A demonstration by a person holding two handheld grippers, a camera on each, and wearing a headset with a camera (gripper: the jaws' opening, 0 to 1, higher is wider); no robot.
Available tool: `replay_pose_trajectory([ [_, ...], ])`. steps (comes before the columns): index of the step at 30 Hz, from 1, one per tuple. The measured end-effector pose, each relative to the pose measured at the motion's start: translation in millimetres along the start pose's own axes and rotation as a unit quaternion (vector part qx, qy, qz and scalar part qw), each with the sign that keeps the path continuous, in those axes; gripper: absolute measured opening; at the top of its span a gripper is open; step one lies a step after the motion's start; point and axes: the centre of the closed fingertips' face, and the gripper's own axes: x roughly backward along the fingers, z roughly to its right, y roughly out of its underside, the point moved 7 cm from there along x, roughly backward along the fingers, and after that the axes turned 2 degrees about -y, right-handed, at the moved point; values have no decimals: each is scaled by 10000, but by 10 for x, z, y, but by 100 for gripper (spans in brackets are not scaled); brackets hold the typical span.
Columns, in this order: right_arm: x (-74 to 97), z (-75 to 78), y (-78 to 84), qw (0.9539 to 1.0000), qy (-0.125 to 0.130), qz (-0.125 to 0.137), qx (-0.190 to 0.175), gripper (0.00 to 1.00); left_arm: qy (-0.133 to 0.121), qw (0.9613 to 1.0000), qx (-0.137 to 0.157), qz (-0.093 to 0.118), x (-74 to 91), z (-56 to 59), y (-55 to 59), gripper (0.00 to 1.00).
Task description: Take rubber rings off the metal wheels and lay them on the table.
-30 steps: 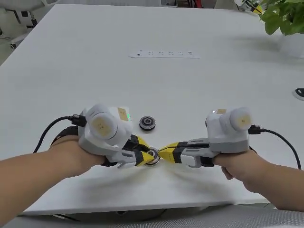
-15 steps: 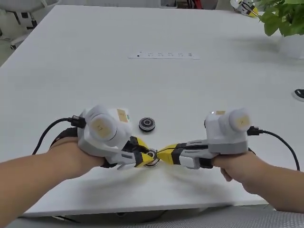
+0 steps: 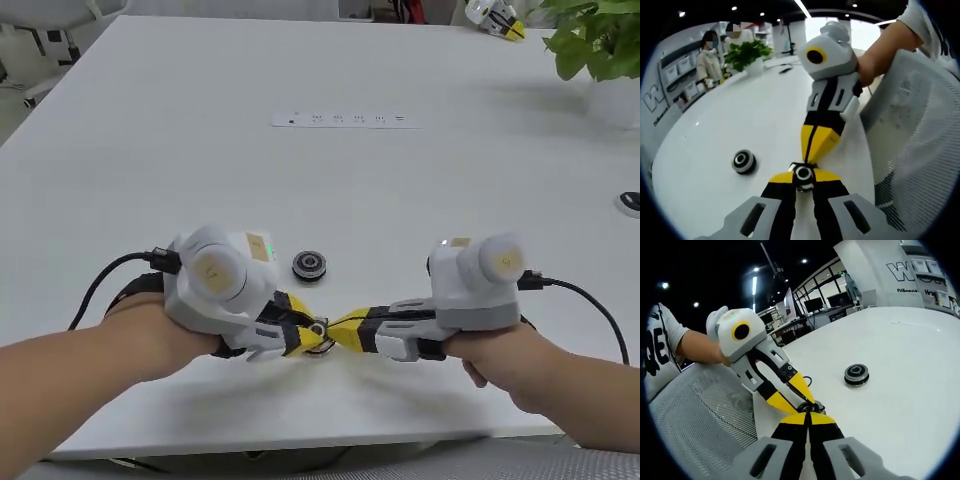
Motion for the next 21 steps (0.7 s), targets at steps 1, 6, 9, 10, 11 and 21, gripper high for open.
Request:
replay_pose_trajectory([
  [1, -2, -2, -2, 10000, -13, 10, -10, 0, -3, 10000, 3, 0, 1, 2, 0, 12],
  [6, -5, -2, -1, 10000, -27, 24, 20, 0, -9, 10000, 15, 2, 2, 4, 2, 12],
  [9, -5, -18, -16, 10000, -54, 42, 27, 0, -8, 10000, 18, 5, 1, 8, 1, 12],
  [10, -6, -21, -18, 10000, -67, 51, 14, 0, -8, 10000, 16, 9, 1, 8, 2, 12],
  [11, -7, -20, -20, 10000, -68, 59, 16, 0, -8, 10000, 22, 11, 1, 8, 2, 12],
  [21, 2, -34, -29, 9997, -124, 170, -140, 0, -9, 10000, 49, 33, 0, 11, 1, 12],
])
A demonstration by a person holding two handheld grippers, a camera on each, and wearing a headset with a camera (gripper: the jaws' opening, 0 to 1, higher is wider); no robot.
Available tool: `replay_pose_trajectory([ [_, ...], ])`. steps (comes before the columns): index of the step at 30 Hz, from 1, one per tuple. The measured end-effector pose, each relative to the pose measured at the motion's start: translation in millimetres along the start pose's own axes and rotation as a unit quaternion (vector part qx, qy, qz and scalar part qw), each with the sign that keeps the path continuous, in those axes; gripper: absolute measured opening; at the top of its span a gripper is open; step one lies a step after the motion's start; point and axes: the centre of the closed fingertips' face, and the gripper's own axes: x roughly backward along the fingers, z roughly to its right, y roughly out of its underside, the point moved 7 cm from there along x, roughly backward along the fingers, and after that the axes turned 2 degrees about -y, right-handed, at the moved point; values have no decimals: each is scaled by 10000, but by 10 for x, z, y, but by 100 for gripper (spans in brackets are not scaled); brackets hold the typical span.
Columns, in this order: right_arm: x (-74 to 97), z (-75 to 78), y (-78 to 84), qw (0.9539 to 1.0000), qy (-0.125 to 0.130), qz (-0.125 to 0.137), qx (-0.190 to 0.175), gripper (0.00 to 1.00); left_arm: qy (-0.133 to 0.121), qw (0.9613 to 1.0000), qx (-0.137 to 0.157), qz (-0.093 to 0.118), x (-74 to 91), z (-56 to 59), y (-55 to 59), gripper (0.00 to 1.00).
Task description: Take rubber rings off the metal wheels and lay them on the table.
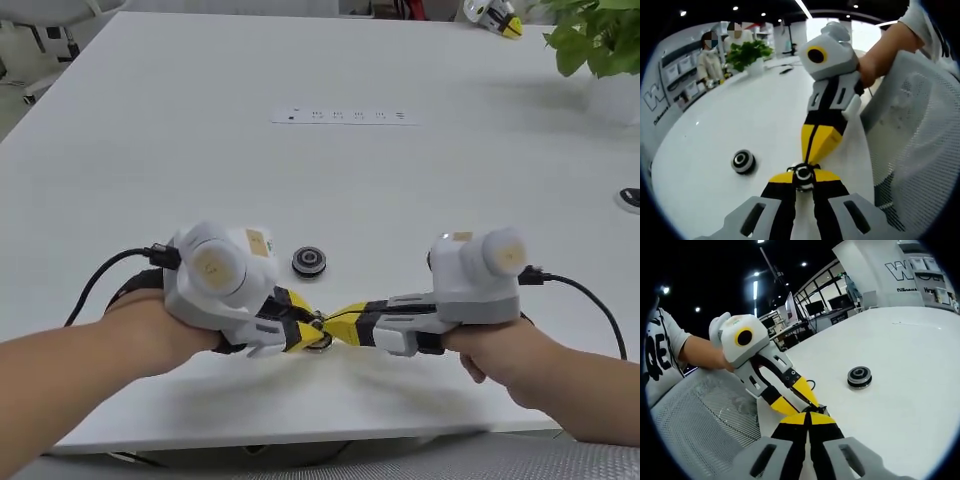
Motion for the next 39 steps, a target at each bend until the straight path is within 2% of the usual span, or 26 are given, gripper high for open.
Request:
replay_pose_trajectory([
  [5, -16, -20, -10, 10000, -85, 20, -18, 0, 0, 10000, -8, 4, -1, 6, -4, 12],
  [8, -7, -14, -50, 9998, -115, 143, -107, 0, 0, 10000, -2, 11, -3, 4, -6, 12],
  [13, -3, -18, -46, 9995, -164, 204, -177, 0, 3, 10000, 15, 21, -3, 5, -5, 12],
  [15, 9, -5, -50, 9986, -208, 321, -365, 0, 4, 10000, 11, 24, -3, 5, -5, 12],
  [17, 17, 20, -33, 9987, -151, 316, -374, 0, 8, 10000, 5, 26, -3, 4, -6, 12],
  [19, 22, 76, -7, 9996, 59, 162, -244, 0, 8, 10000, 19, 31, -4, 5, -7, 12],
  [23, 25, 110, 25, 9994, 159, 122, -270, 0, 19, 10000, 63, 43, -4, 5, -7, 13],
  [29, 32, 111, 25, 9995, 177, 105, -232, 0, 87, 9991, 403, 96, -7, -19, -3, 14],
  [34, 40, 112, 23, 9996, 189, 91, -210, 0, 87, 9994, 338, 56, 0, -10, -6, 14],
  [39, 45, 105, 11, 9996, 176, 110, -206, 0, 179, 9990, 388, 137, 40, -2, -14, 20],
])
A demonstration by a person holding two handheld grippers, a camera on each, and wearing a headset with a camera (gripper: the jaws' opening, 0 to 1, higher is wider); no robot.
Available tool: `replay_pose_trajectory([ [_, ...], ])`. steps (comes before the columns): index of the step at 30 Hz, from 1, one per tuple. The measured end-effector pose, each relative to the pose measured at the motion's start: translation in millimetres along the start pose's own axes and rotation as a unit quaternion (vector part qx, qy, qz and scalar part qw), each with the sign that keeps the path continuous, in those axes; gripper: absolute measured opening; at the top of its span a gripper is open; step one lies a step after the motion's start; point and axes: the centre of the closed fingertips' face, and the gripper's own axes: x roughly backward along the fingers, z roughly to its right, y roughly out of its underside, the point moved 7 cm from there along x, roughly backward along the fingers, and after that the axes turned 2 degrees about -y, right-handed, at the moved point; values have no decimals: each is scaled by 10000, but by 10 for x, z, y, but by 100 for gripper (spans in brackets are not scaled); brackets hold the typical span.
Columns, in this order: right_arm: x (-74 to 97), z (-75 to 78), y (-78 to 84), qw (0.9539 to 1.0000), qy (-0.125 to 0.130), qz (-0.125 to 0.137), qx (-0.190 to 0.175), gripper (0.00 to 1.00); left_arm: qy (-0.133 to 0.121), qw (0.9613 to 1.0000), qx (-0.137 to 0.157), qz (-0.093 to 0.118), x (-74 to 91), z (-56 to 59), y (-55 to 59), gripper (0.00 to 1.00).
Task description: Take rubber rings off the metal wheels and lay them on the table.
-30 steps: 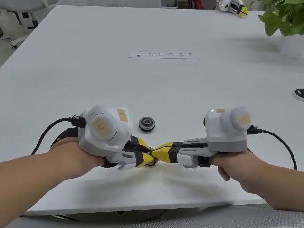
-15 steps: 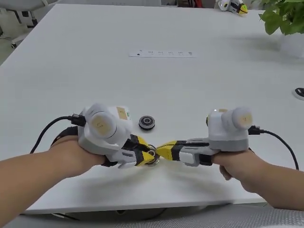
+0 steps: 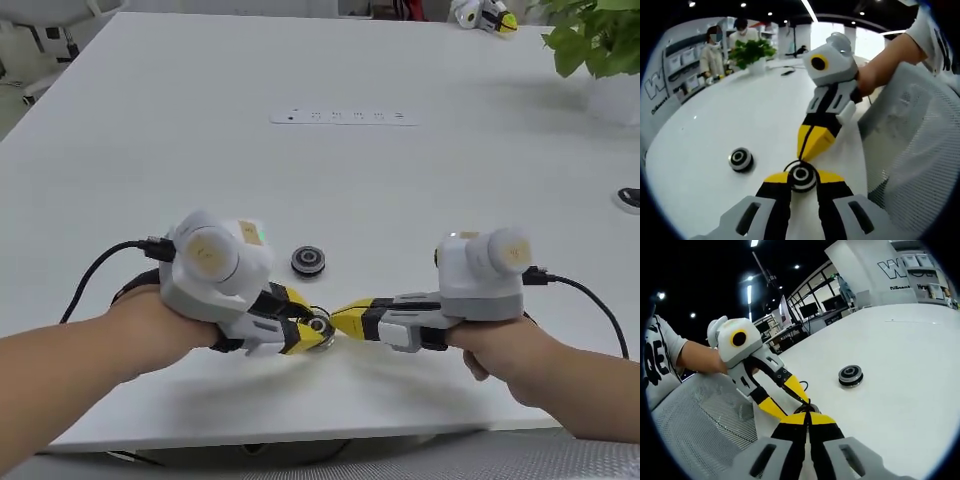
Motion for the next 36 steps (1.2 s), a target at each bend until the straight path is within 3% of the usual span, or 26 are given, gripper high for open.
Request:
replay_pose_trajectory([
  [15, 1, -20, -20, 10000, -48, 4, 5, 0, -34, 9988, 177, 457, 256, -37, -110, 35],
  [24, -29, -57, -82, 9998, -171, -24, 67, 0, -42, 9983, 140, 566, 471, -41, -106, 43],
  [36, -127, -150, -293, 9989, -415, 31, 205, 0, -102, 9973, 170, 708, 711, -60, -80, 53],
])
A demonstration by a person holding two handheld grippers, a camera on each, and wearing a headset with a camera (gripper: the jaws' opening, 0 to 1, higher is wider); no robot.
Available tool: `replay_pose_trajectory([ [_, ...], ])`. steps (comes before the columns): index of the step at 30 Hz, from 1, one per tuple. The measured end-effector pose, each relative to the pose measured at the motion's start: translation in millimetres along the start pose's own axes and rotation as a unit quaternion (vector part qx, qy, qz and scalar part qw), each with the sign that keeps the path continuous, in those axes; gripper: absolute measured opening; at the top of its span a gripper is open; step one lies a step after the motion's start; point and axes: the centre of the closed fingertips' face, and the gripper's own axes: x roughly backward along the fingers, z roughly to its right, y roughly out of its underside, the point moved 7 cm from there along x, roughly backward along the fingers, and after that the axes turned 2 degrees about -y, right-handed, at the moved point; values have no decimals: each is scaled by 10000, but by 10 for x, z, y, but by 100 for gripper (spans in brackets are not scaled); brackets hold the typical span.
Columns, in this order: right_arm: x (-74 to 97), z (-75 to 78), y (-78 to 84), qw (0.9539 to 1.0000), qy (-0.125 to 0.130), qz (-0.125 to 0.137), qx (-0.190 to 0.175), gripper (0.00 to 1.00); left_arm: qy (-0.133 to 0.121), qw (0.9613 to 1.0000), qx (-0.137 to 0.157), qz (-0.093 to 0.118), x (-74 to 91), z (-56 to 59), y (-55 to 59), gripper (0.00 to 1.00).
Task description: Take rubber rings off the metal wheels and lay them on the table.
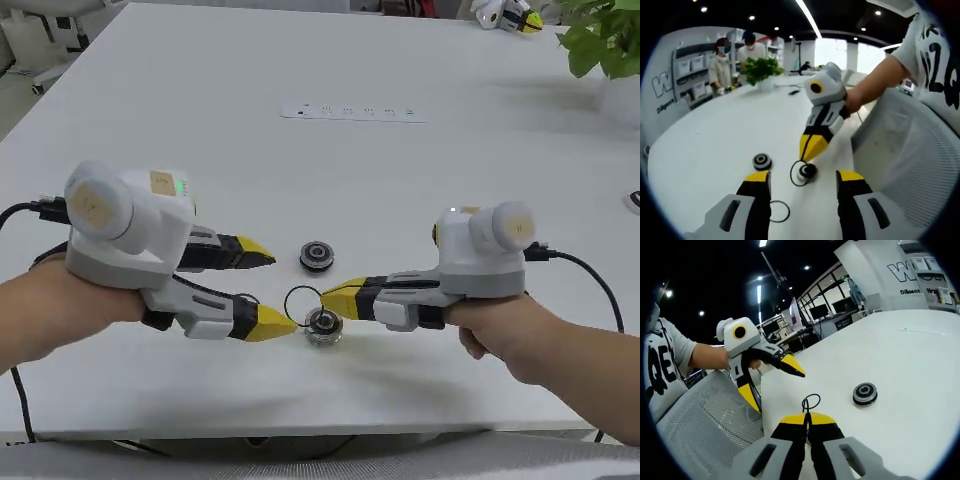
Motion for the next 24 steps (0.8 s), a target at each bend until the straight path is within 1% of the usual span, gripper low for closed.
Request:
replay_pose_trajectory([
  [8, -118, -23, -75, 9998, -137, -73, 85, 0, -179, 9998, 54, 67, 142, -67, 42, 60],
  [12, -189, -38, -105, 9997, -201, -112, 129, 0, -271, 9996, 1, 6, 198, -92, 94, 63],
  [16, -259, -47, -98, 9993, -241, -204, 191, 0, -327, 9994, 79, 19, 230, -109, 134, 66],
  [17, -288, -52, -86, 9991, -260, -261, 209, 0, -337, 9994, 86, 14, 236, -108, 144, 66],
  [20, -340, -52, -65, 9987, -257, -352, 248, 0, -367, 9993, -22, -74, 254, -107, 176, 68],
  [24, -371, -48, -71, 9987, -236, -372, 254, 0, -424, 9991, 49, -56, 293, -131, 203, 70],
])
